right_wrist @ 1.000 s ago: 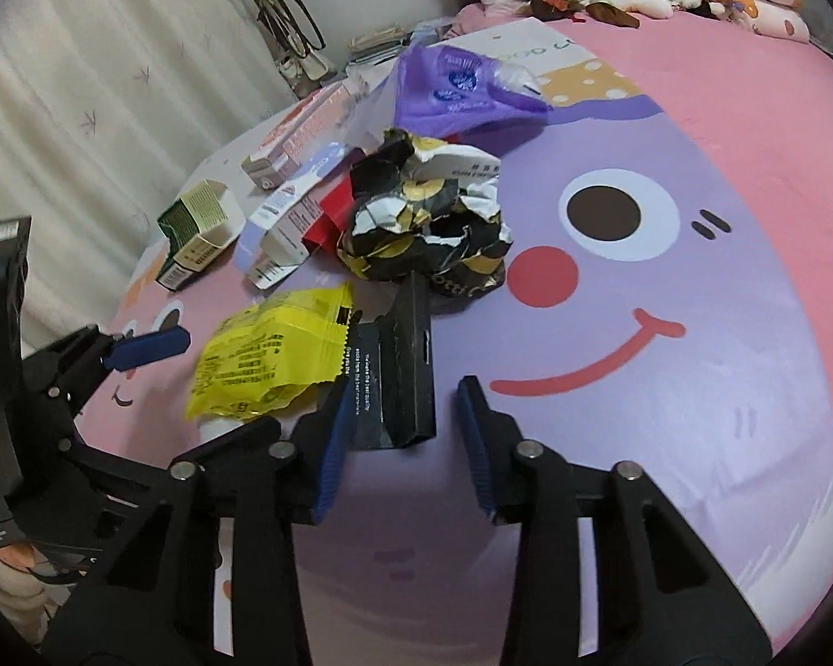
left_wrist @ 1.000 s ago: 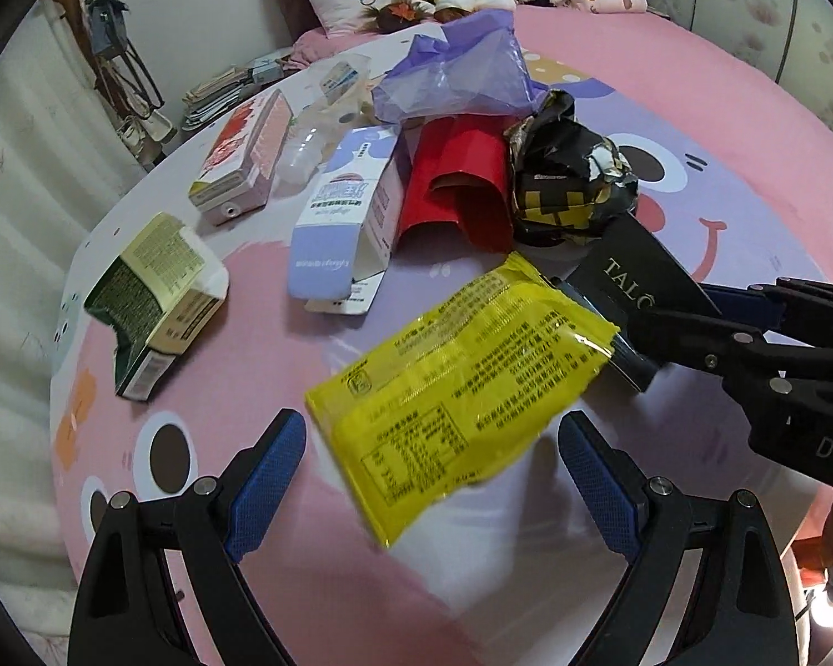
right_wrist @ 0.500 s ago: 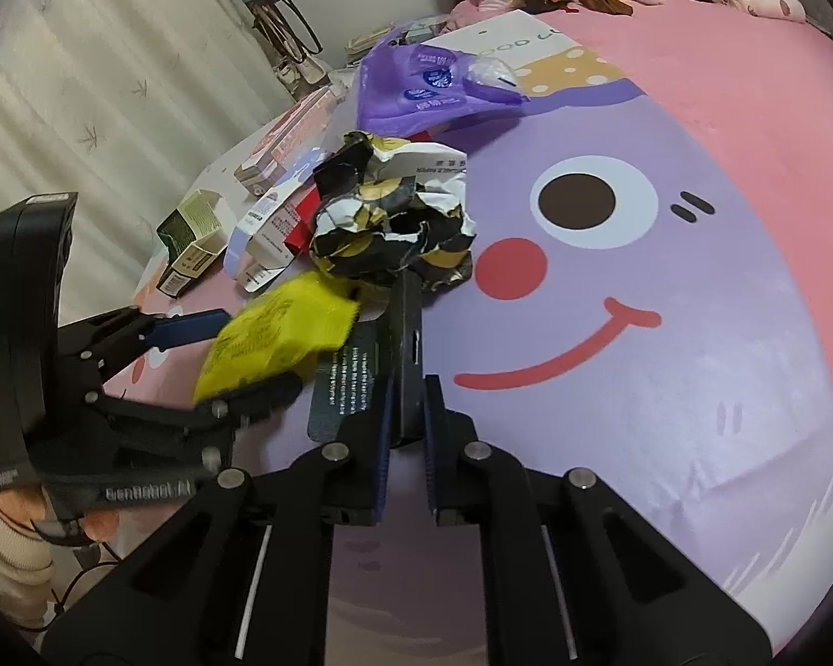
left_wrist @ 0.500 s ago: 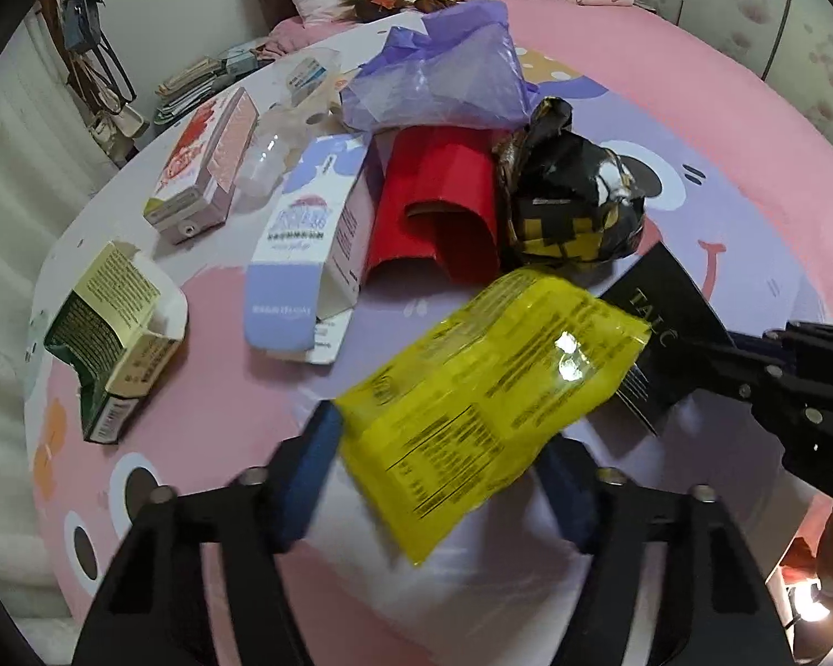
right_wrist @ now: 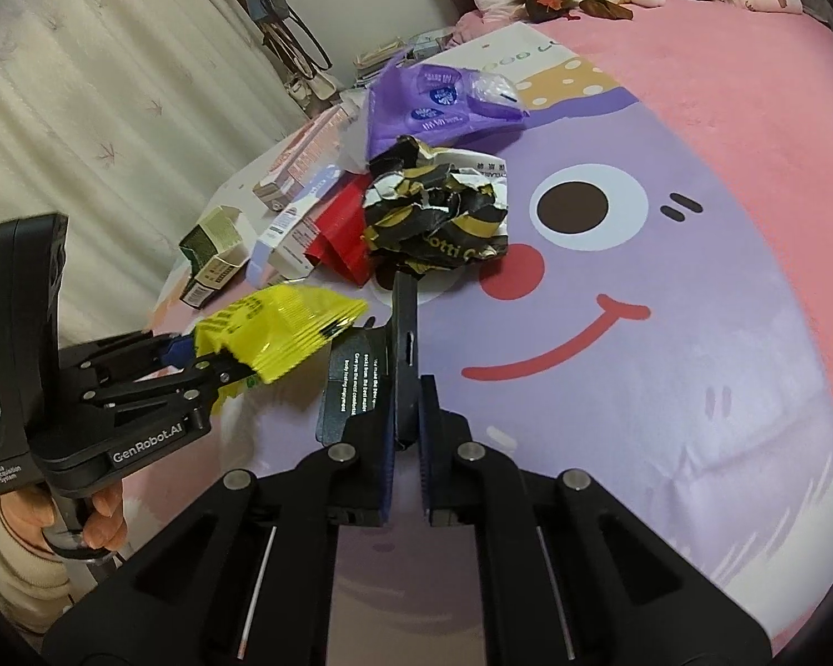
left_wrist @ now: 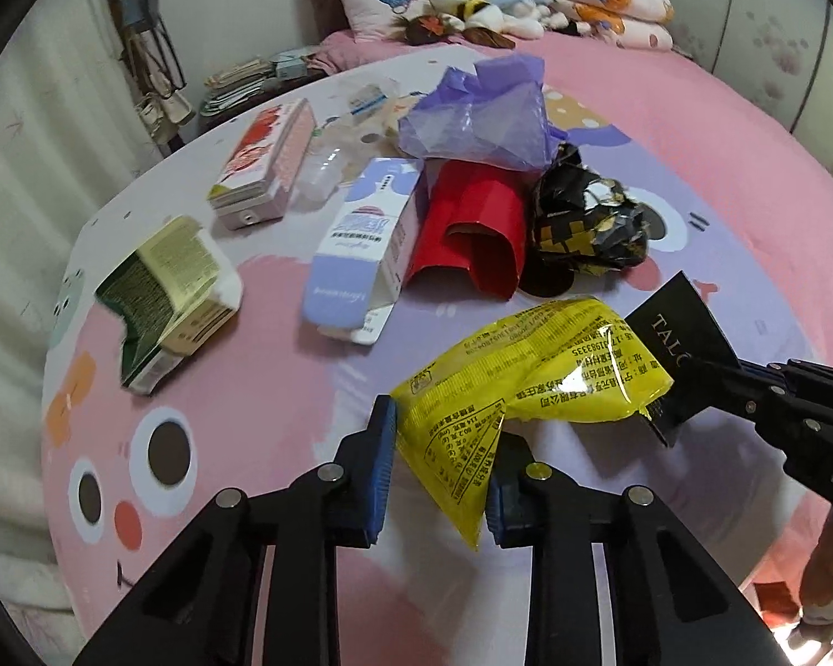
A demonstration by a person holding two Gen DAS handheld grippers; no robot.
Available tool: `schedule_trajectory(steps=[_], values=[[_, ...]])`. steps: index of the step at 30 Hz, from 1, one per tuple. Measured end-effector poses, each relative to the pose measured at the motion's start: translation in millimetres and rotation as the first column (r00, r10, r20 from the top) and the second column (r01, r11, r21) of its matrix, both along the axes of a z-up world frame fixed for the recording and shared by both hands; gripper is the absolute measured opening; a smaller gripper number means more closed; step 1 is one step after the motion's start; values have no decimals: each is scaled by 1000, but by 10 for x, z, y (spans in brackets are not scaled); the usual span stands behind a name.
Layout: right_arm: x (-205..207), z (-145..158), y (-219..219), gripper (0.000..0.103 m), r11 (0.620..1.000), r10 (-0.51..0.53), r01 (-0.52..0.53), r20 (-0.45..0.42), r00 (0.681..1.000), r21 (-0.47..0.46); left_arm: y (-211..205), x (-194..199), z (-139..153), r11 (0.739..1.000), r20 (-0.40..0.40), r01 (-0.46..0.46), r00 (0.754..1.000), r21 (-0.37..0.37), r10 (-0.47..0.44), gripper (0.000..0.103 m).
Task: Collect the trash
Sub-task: 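Carry the yellow snack bag and black box down over the blue bin with both tools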
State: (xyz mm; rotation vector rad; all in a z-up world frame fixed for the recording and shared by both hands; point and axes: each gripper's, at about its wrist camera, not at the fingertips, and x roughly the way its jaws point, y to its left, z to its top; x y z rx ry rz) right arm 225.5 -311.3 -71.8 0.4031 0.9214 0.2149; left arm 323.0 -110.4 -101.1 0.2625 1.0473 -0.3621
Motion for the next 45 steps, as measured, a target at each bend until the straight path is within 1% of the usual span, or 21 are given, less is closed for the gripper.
schedule_trajectory(steps=[7, 12, 16, 20, 24, 27, 30, 32, 36, 37, 39, 43, 45], values=[[-318, 234, 47, 5, 1000, 4, -5, 39, 999, 16, 225, -511, 252, 998, -8, -27, 1000, -62, 27, 27], [-697, 448, 161, 5, 999, 28, -30, 69, 997, 18, 403, -984, 428, 996, -10, -31, 999, -83, 31, 27], [-1079, 598, 323, 5, 998, 68, -68, 85, 994, 0, 584, -1396, 524, 994, -17, -35, 999, -101, 34, 27], [-1454, 679, 479, 5, 995, 100, -99, 85, 991, -20, 762, -1800, 562, 993, -20, -38, 999, -110, 36, 27], [-1823, 635, 608, 5, 991, 128, -127, 70, 989, -30, 929, -2207, 527, 991, -33, -41, 999, -124, 37, 27], [-2059, 504, 698, 5, 989, 146, -144, 40, 988, -39, 1013, -2474, 403, 989, -57, -49, 998, -137, 41, 27], [-2214, 293, 766, 5, 987, 152, -152, 0, 988, -51, 1103, -2716, 136, 989, -98, -69, 994, -134, 56, 27], [-2300, 104, 776, 5, 988, 146, -148, -35, 989, -49, 1132, -2769, -64, 987, -131, -89, 989, -131, 71, 27], [-2410, -334, 744, 5, 992, 115, -120, -107, 988, -38, 1146, -2950, -503, 989, -166, -114, 981, -95, 97, 27], [-2434, -466, 725, 5, 994, 101, -106, -128, 987, -37, 1136, -2990, -661, 990, -182, -118, 978, -84, 101, 27], [-2449, -682, 691, 5, 996, 78, -84, -161, 984, -31, 1122, -3035, -858, 989, -203, -126, 973, -74, 109, 27], [-2443, -1184, 606, 5, 999, 20, -30, -230, 973, -37, 1072, -3098, -1378, 987, -257, -152, 957, -47, 135, 27], [-2428, -1415, 582, 5, 999, 0, -12, -259, 966, -43, 1033, -3084, -1569, 986, -279, -160, 949, -36, 144, 27]])
